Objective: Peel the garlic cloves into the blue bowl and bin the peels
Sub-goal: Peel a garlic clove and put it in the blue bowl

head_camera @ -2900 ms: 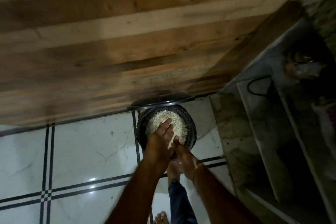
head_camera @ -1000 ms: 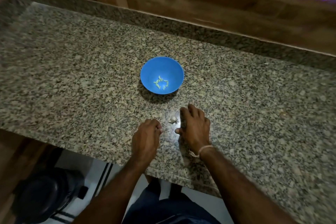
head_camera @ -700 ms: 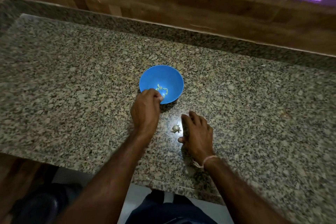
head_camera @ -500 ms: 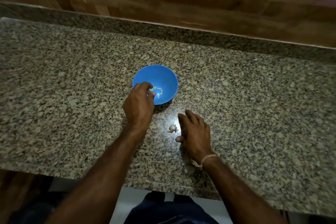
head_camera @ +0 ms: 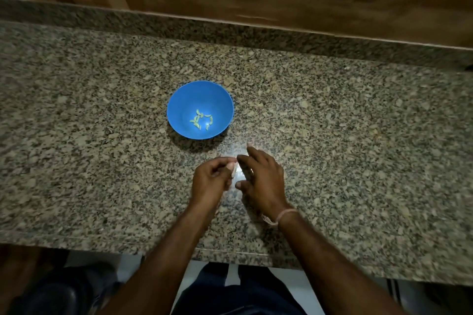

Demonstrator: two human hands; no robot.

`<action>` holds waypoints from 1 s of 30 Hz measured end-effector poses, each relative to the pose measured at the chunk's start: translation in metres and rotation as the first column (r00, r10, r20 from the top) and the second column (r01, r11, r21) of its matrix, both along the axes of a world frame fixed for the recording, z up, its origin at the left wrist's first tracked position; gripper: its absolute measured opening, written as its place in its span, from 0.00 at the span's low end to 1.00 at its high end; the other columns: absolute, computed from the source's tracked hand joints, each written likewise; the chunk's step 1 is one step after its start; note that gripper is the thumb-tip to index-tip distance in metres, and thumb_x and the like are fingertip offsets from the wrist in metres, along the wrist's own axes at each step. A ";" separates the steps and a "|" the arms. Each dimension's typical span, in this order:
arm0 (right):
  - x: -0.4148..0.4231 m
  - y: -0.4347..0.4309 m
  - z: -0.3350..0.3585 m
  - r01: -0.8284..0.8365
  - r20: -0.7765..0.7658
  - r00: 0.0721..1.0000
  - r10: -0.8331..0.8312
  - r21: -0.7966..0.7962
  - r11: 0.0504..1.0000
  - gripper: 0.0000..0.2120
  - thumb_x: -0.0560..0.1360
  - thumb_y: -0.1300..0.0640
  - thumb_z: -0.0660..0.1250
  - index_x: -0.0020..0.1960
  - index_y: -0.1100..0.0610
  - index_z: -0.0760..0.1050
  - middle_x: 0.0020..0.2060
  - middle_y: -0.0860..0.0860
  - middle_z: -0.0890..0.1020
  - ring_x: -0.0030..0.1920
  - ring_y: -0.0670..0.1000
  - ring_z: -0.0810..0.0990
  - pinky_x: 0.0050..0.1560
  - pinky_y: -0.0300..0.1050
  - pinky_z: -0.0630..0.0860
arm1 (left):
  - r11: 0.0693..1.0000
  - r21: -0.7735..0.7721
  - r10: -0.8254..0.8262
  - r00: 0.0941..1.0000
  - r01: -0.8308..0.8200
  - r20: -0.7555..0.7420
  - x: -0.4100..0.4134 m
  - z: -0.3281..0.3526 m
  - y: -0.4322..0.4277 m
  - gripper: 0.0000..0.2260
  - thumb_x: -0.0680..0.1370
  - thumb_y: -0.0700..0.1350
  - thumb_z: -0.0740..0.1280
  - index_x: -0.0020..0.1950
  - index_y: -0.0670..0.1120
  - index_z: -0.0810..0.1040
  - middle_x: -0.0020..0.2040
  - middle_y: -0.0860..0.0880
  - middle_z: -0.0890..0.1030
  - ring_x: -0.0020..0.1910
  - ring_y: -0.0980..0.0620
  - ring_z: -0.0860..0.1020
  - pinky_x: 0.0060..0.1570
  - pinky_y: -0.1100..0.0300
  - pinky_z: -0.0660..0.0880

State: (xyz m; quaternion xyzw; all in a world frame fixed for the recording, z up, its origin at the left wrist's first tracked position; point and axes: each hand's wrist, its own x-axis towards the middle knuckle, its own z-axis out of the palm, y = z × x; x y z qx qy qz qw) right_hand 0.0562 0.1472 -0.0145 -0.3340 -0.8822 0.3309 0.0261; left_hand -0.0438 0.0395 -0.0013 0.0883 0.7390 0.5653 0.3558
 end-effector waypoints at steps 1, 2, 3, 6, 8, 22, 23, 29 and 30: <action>0.004 0.002 -0.001 0.057 -0.122 0.989 -0.083 -0.198 0.979 0.29 0.71 0.58 0.80 0.69 0.46 0.78 0.73 0.50 0.77 0.73 0.53 0.74 0.73 0.61 0.70 | 0.992 0.081 0.071 0.971 -0.092 0.227 0.004 0.006 0.001 0.08 0.83 0.38 0.67 0.56 0.46 0.85 0.43 0.52 0.85 0.39 0.53 0.80 0.42 0.58 0.78; 0.009 0.003 0.002 0.104 -0.207 0.959 -0.193 -0.377 0.921 0.24 0.72 0.60 0.78 0.66 0.46 0.81 0.66 0.51 0.83 0.67 0.52 0.80 0.69 0.62 0.75 | 0.975 0.142 0.104 0.917 -0.171 0.386 0.007 0.010 0.001 0.09 0.83 0.37 0.66 0.57 0.46 0.84 0.45 0.50 0.86 0.39 0.54 0.81 0.42 0.60 0.79; 0.014 0.003 0.006 0.118 -0.255 0.924 -0.284 -0.516 0.848 0.20 0.73 0.61 0.76 0.63 0.47 0.83 0.60 0.50 0.86 0.62 0.52 0.84 0.65 0.63 0.79 | 0.957 0.184 0.114 0.873 -0.225 0.475 0.011 0.013 0.003 0.10 0.83 0.36 0.64 0.59 0.45 0.83 0.47 0.48 0.87 0.41 0.54 0.83 0.43 0.62 0.81; 0.024 0.004 0.025 0.054 -0.334 0.876 -0.347 -0.648 0.760 0.14 0.78 0.64 0.73 0.62 0.54 0.84 0.54 0.50 0.88 0.57 0.53 0.86 0.60 0.61 0.82 | 0.911 0.276 0.116 0.830 -0.308 0.545 0.023 0.024 0.006 0.11 0.83 0.35 0.63 0.62 0.42 0.81 0.51 0.45 0.87 0.47 0.54 0.85 0.50 0.63 0.83; 0.029 0.006 0.037 -0.001 -0.390 0.850 -0.354 -0.673 0.740 0.12 0.78 0.63 0.73 0.60 0.56 0.85 0.54 0.51 0.88 0.57 0.54 0.86 0.59 0.61 0.83 | 0.899 0.303 0.123 0.846 -0.317 0.519 0.030 0.032 0.008 0.11 0.82 0.35 0.64 0.63 0.41 0.80 0.53 0.45 0.87 0.48 0.54 0.85 0.52 0.62 0.81; 0.045 0.017 0.074 -0.122 -0.484 0.788 -0.381 -0.729 0.674 0.12 0.75 0.67 0.76 0.58 0.59 0.83 0.52 0.54 0.87 0.56 0.59 0.85 0.53 0.49 0.84 | 0.919 0.325 0.186 0.973 -0.221 0.137 0.063 0.068 0.012 0.10 0.81 0.36 0.68 0.61 0.38 0.81 0.55 0.43 0.87 0.55 0.48 0.85 0.51 0.61 0.81; 0.045 0.017 0.075 -0.110 -0.487 0.787 -0.378 -0.714 0.691 0.13 0.75 0.67 0.76 0.57 0.58 0.83 0.52 0.54 0.86 0.55 0.58 0.85 0.52 0.48 0.84 | 0.909 0.344 0.182 0.966 -0.236 0.183 0.063 0.068 0.013 0.10 0.80 0.37 0.68 0.61 0.37 0.81 0.55 0.41 0.86 0.55 0.47 0.85 0.52 0.59 0.81; 0.050 0.016 0.074 -0.091 -0.525 0.776 -0.348 -0.641 0.762 0.10 0.74 0.65 0.78 0.53 0.56 0.84 0.50 0.51 0.86 0.51 0.55 0.85 0.51 0.52 0.85 | 0.853 0.399 0.185 0.909 -0.337 0.372 0.066 0.063 0.016 0.13 0.76 0.39 0.69 0.60 0.39 0.80 0.55 0.40 0.85 0.54 0.49 0.84 0.51 0.60 0.81; 0.051 0.017 0.073 -0.089 -0.526 0.775 -0.351 -0.641 0.763 0.10 0.74 0.65 0.78 0.53 0.56 0.84 0.50 0.51 0.86 0.51 0.55 0.86 0.51 0.51 0.85 | 0.851 0.398 0.179 0.903 -0.341 0.391 0.067 0.062 0.017 0.13 0.77 0.39 0.69 0.60 0.39 0.80 0.56 0.41 0.85 0.55 0.50 0.84 0.50 0.62 0.81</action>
